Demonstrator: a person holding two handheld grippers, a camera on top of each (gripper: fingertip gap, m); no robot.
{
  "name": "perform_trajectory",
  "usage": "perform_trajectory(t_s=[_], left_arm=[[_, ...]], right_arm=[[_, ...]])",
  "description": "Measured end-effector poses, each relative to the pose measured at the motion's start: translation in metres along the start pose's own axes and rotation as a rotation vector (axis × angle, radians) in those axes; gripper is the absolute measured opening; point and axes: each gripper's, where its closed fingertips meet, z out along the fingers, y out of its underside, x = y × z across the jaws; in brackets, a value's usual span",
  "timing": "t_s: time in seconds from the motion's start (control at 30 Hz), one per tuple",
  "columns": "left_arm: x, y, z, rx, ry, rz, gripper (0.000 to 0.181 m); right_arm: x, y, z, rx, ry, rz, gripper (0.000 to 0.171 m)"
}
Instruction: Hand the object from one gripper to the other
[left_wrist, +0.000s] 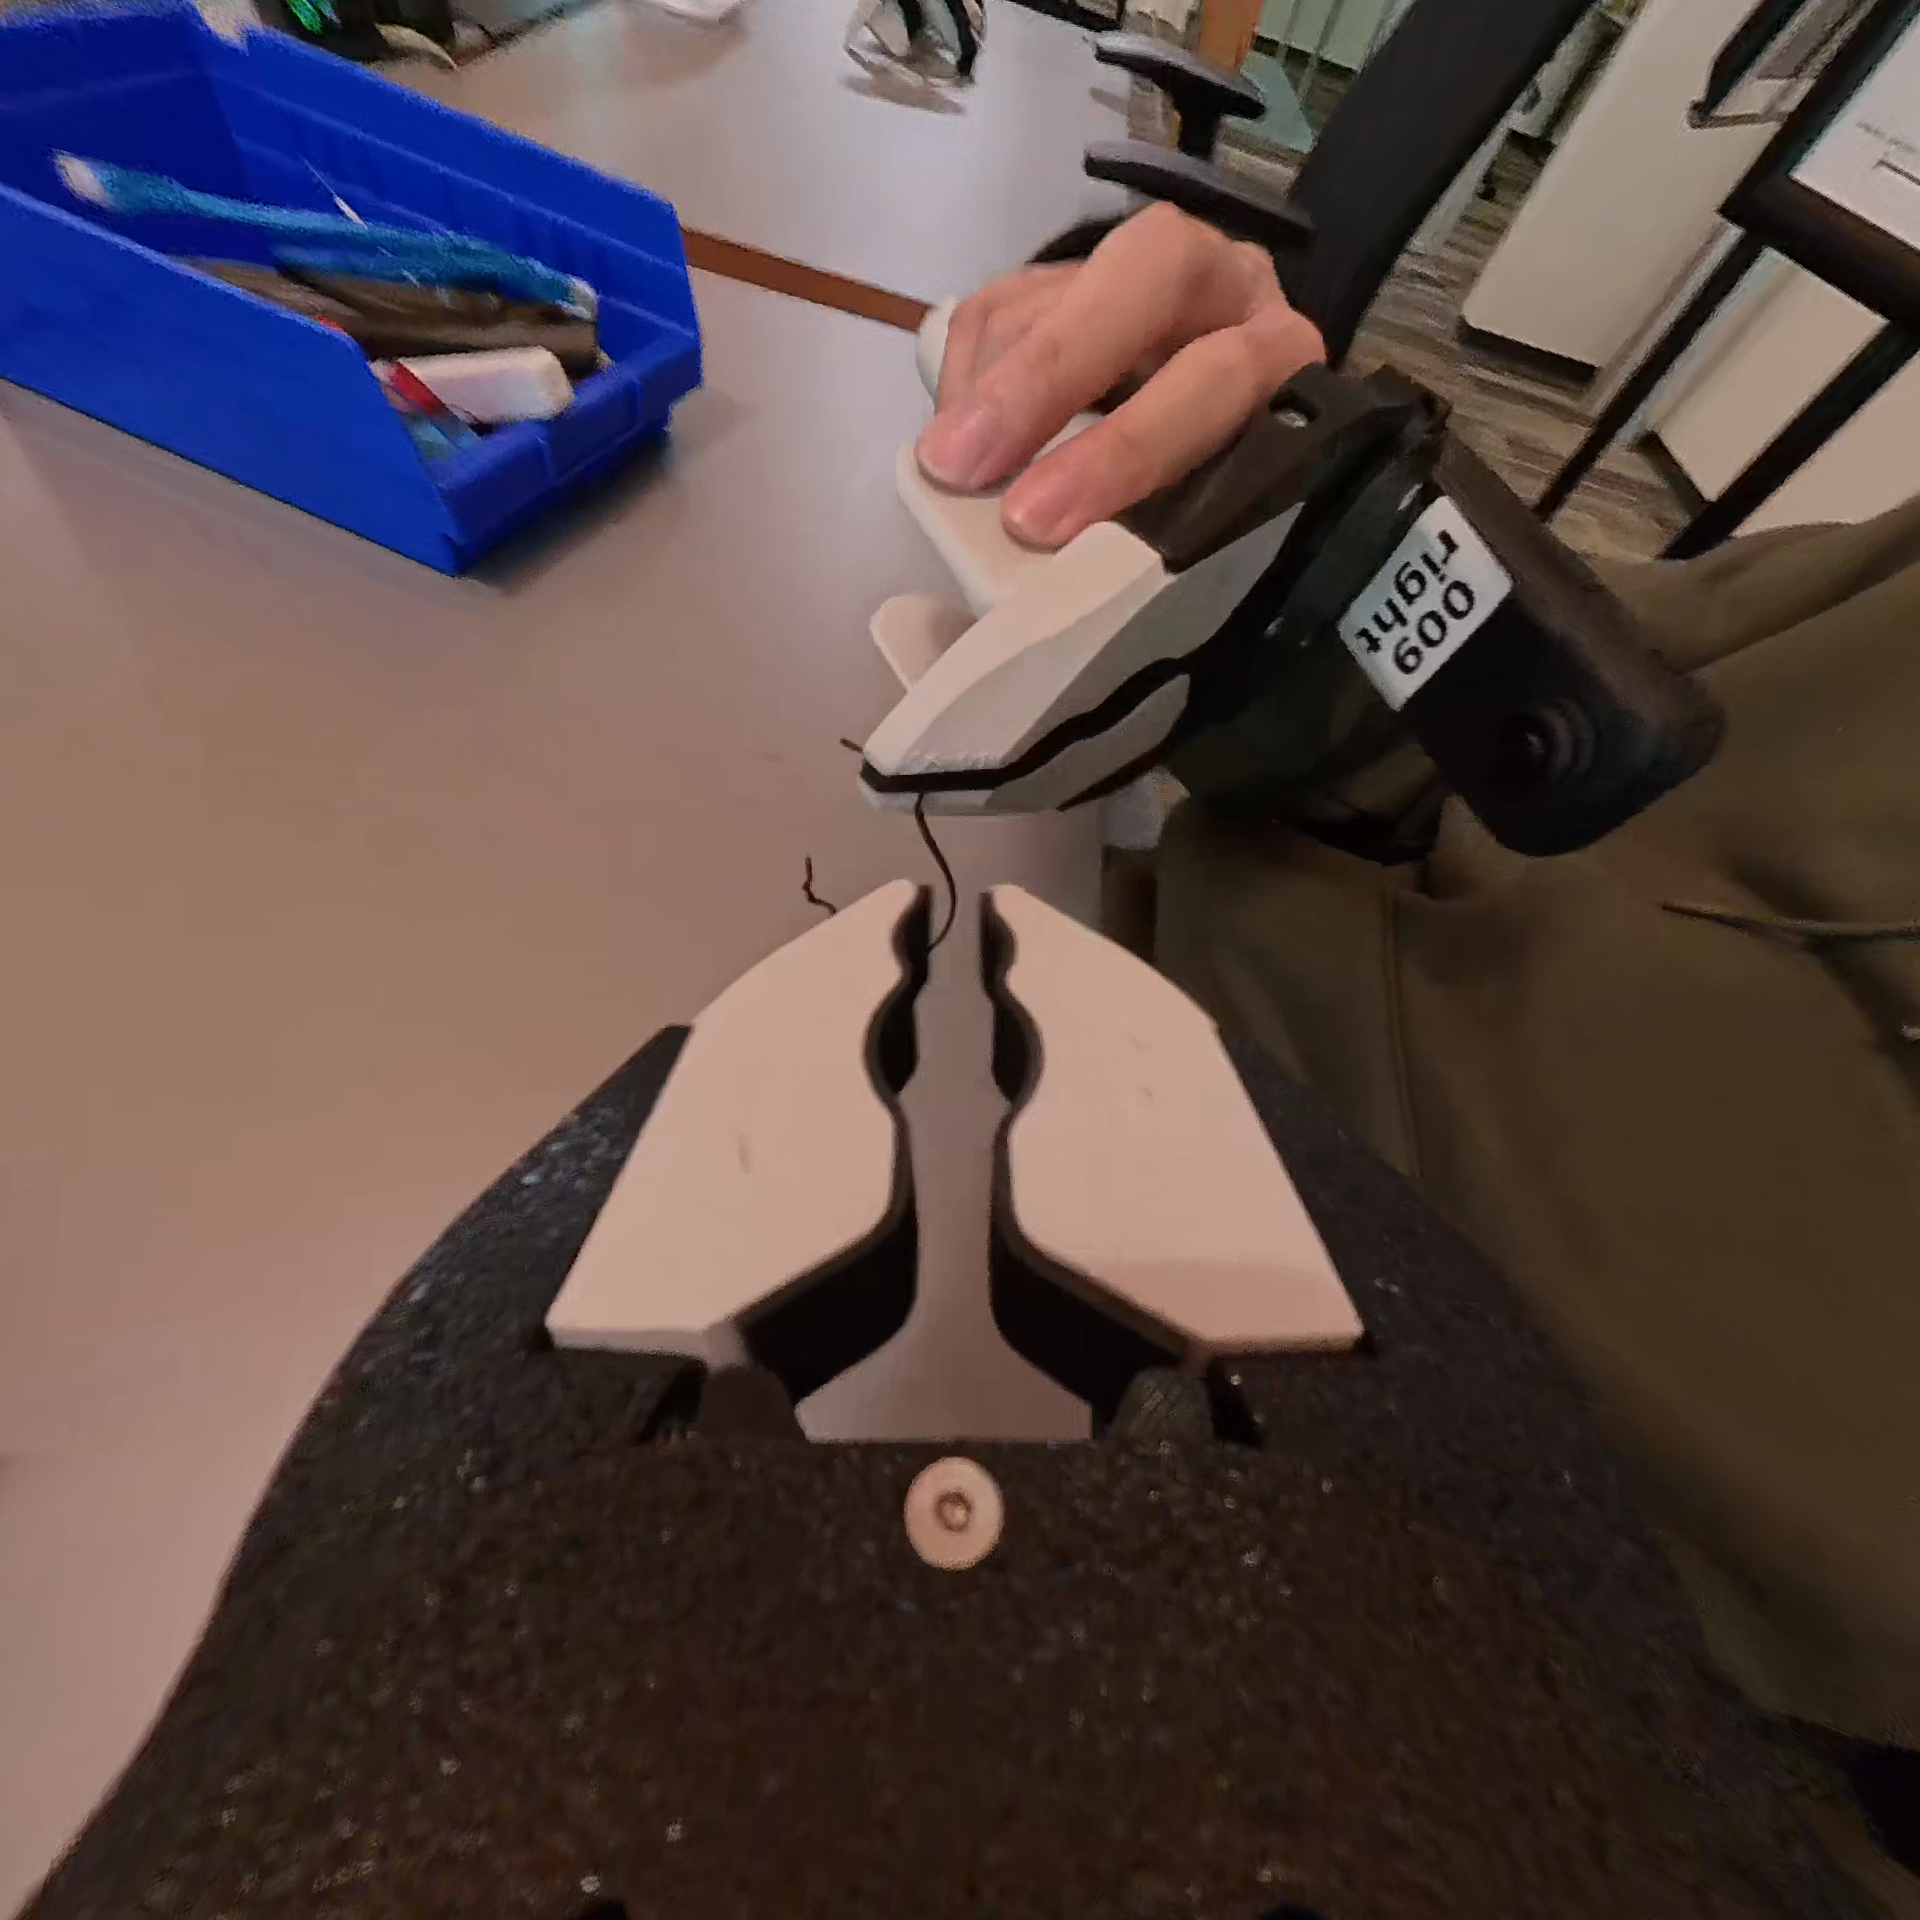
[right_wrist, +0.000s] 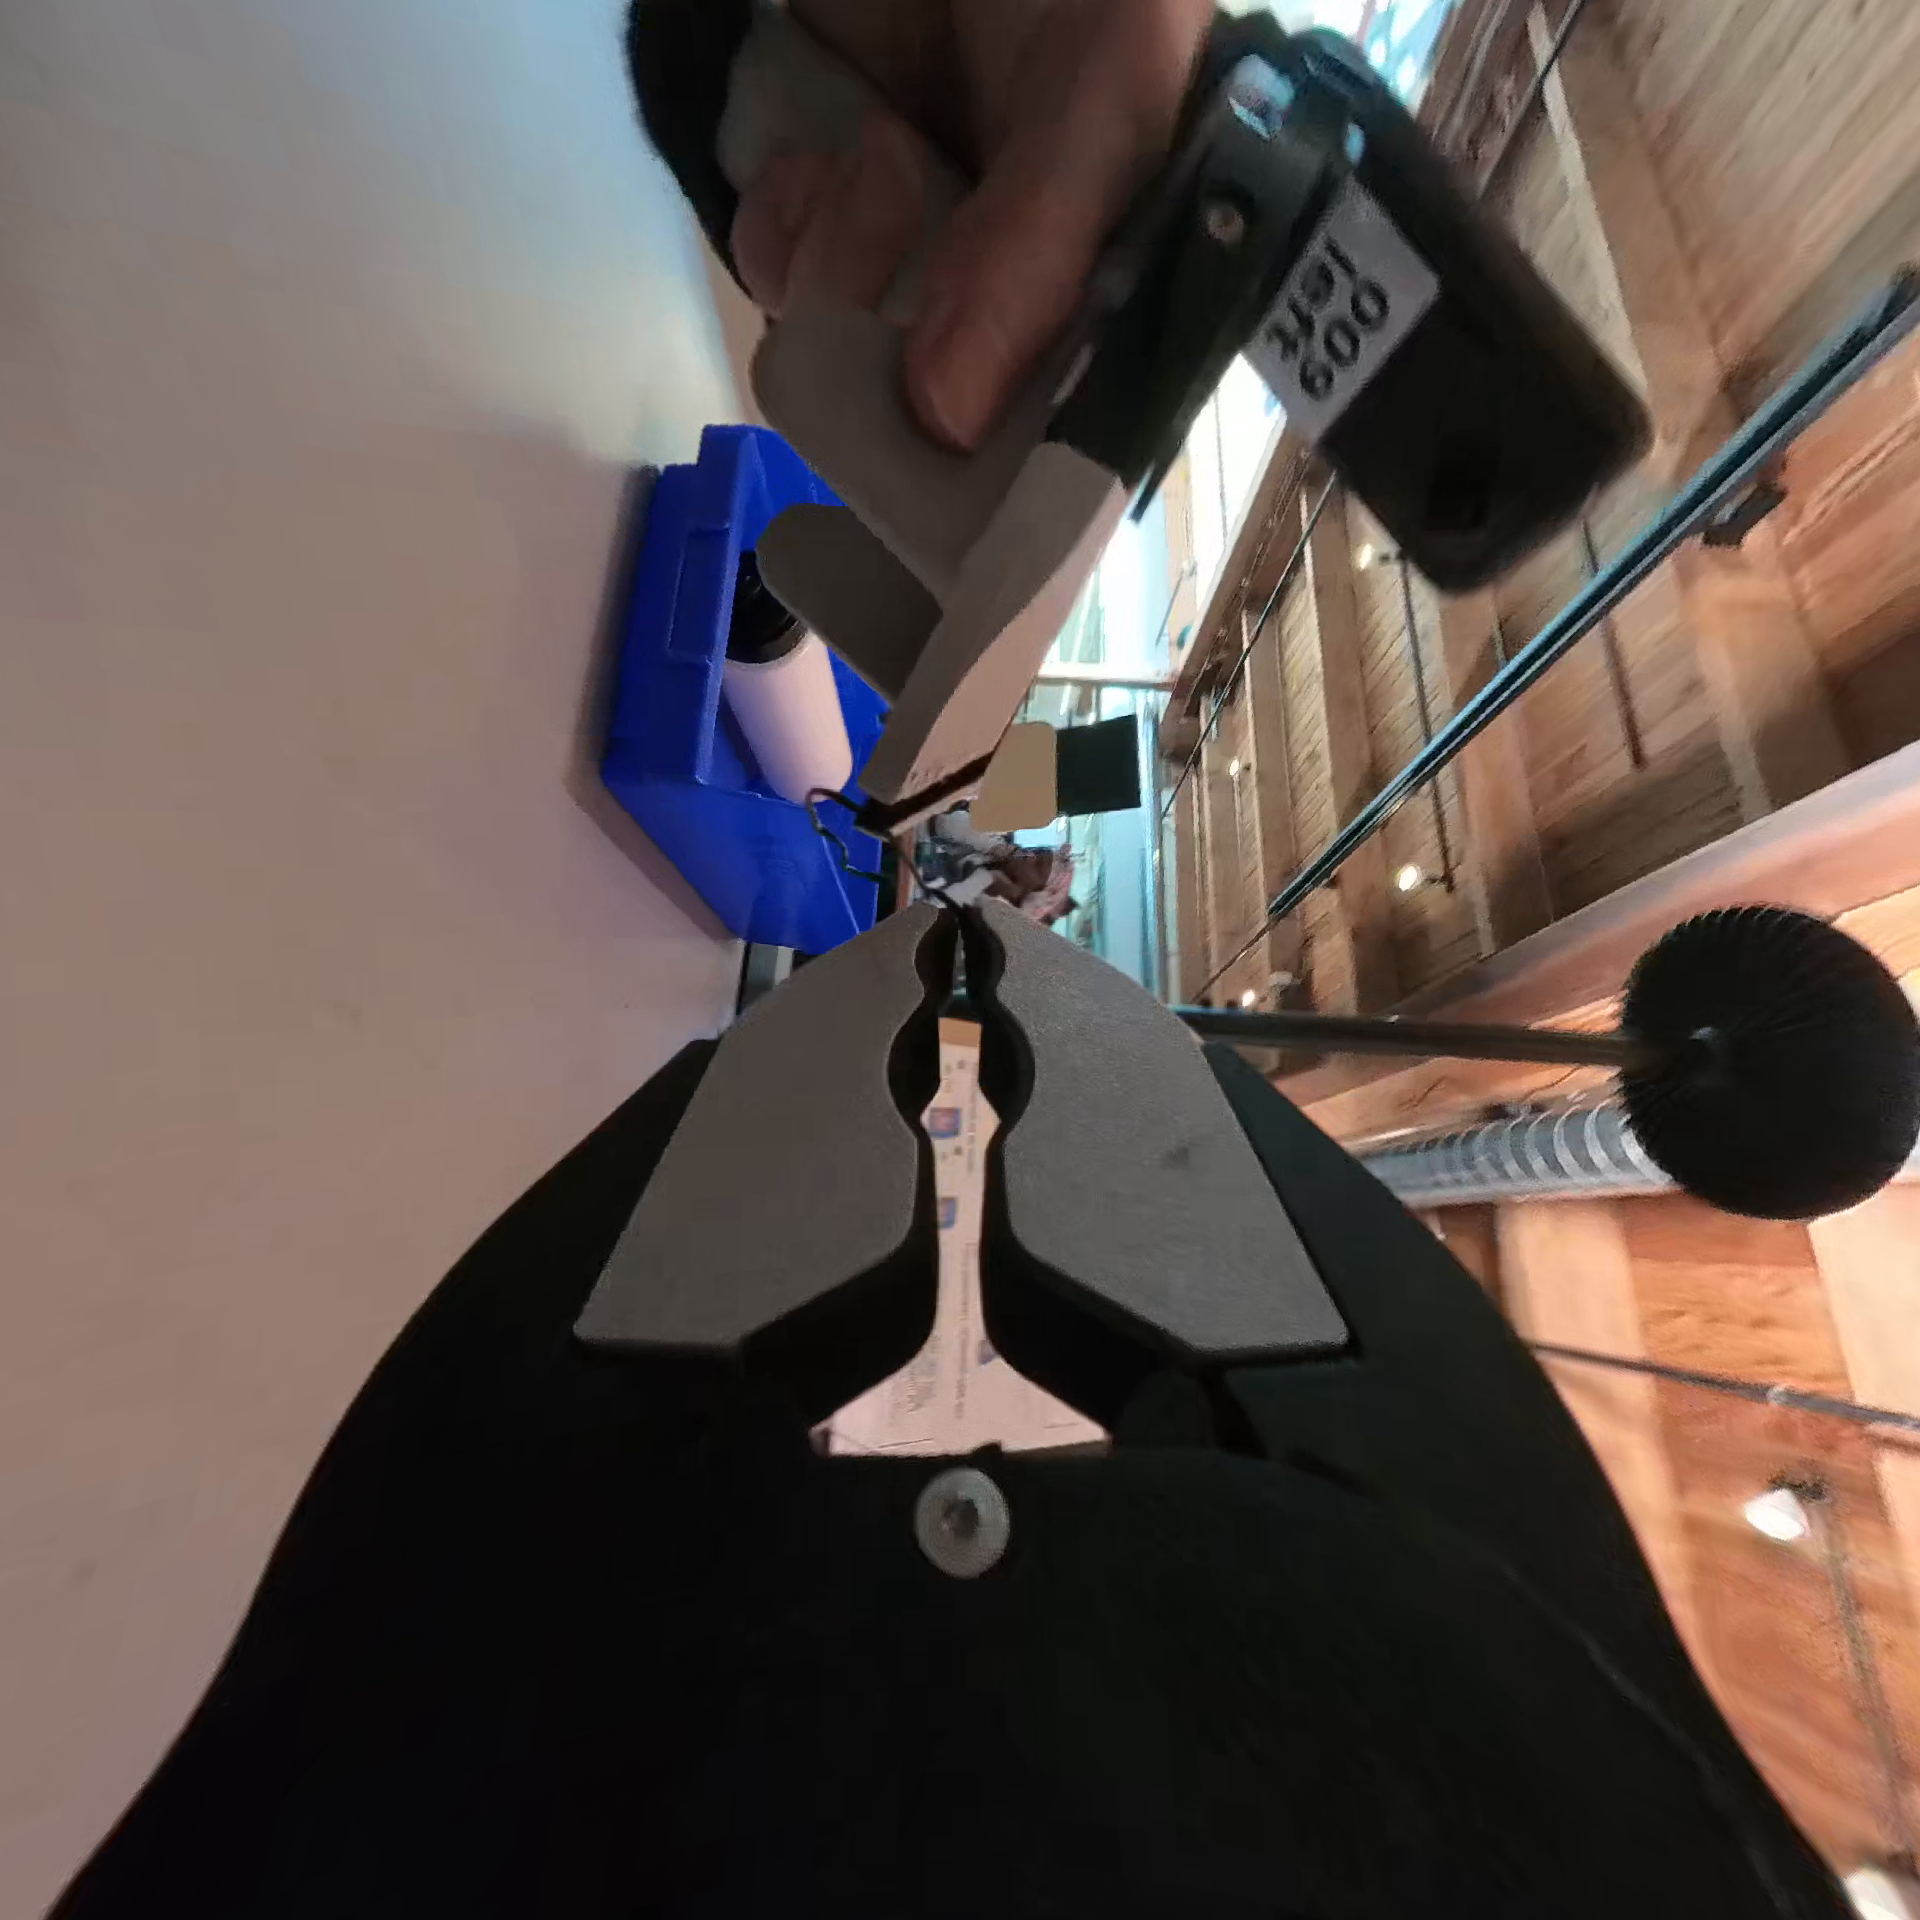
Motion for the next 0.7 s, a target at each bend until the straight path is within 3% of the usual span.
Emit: perform_trajectory(t_s=[0.07,0.3,0.4,0.5,0.6,0.7], left_arm=[[-0.005,-0.010,-0.004,0.049,-0.059,0.050,0.027],[-0.035,-0.040,-0.019,0.137,-0.495,0.493,0.034],[-0.024,-0.046,-0.011,0.184,-0.459,0.576,0.035],[-0.027,-0.049,-0.007,0.203,-0.483,0.564,0.031],[-0.030,-0.055,-0.005,0.247,-0.515,0.526,0.025],[-0.030,-0.057,-0.002,0.271,-0.509,0.496,0.018]], right_arm=[[0.007,0.009,0.000,-0.019,0.027,0.118,0.001],[0.001,0.045,0.001,-0.113,-0.143,0.927,0.001],[0.003,0.045,-0.001,-0.037,-0.192,1.298,0.001],[0.010,0.045,-0.003,0.067,-0.198,1.540,0.001],[0.019,0.041,-0.004,0.158,-0.189,1.685,0.001],[0.022,0.039,-0.004,0.176,-0.177,1.703,0.001]])
